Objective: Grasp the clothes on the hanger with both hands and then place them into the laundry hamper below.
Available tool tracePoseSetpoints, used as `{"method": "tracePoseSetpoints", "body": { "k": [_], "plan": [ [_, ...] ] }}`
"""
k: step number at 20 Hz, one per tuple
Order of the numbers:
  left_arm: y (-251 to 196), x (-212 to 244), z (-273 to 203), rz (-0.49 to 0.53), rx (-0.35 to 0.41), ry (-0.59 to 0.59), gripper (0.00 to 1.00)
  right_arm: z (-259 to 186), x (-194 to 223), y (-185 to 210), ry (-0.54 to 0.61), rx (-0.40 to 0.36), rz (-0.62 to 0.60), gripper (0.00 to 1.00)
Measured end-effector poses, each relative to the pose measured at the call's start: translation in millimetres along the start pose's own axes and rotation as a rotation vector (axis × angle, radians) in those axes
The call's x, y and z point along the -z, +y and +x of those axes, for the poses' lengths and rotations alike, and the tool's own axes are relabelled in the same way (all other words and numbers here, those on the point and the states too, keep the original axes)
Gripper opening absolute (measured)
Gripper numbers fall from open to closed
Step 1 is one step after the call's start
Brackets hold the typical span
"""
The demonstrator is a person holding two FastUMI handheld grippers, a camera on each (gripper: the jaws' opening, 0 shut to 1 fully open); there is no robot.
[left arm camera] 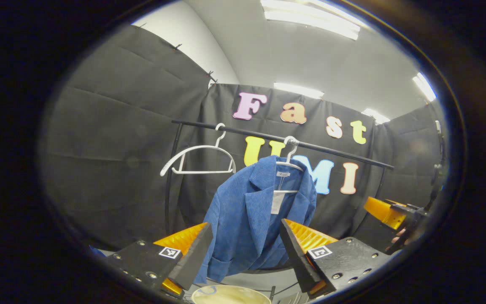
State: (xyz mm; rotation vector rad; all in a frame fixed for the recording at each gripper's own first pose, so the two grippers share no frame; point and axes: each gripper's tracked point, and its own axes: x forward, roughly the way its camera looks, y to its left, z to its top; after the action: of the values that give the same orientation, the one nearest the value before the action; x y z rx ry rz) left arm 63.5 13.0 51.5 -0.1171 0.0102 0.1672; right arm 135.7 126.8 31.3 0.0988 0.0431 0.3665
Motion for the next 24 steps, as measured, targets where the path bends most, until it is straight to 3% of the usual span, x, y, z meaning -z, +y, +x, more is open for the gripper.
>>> {"method": "tracePoseSetpoints", "body": {
  "k": [3, 10, 24],
  "plan": [
    [-7, -5, 22, -0.036, -0.038, 0.008, 0.9, 34, 5, 6, 0.017, -0.074, 0.034, 0.96],
    [-22, -8, 78, -0.056, -0.132, 0.002, 0.95, 107, 42, 17, 0.099, -0.218, 0.081, 0.95],
    [-45, 34, 177, 0.004, -0.295, 0.052, 0.95, 192, 99, 44, 0.212, -0.328, 0.107, 0.95]
  ]
}}
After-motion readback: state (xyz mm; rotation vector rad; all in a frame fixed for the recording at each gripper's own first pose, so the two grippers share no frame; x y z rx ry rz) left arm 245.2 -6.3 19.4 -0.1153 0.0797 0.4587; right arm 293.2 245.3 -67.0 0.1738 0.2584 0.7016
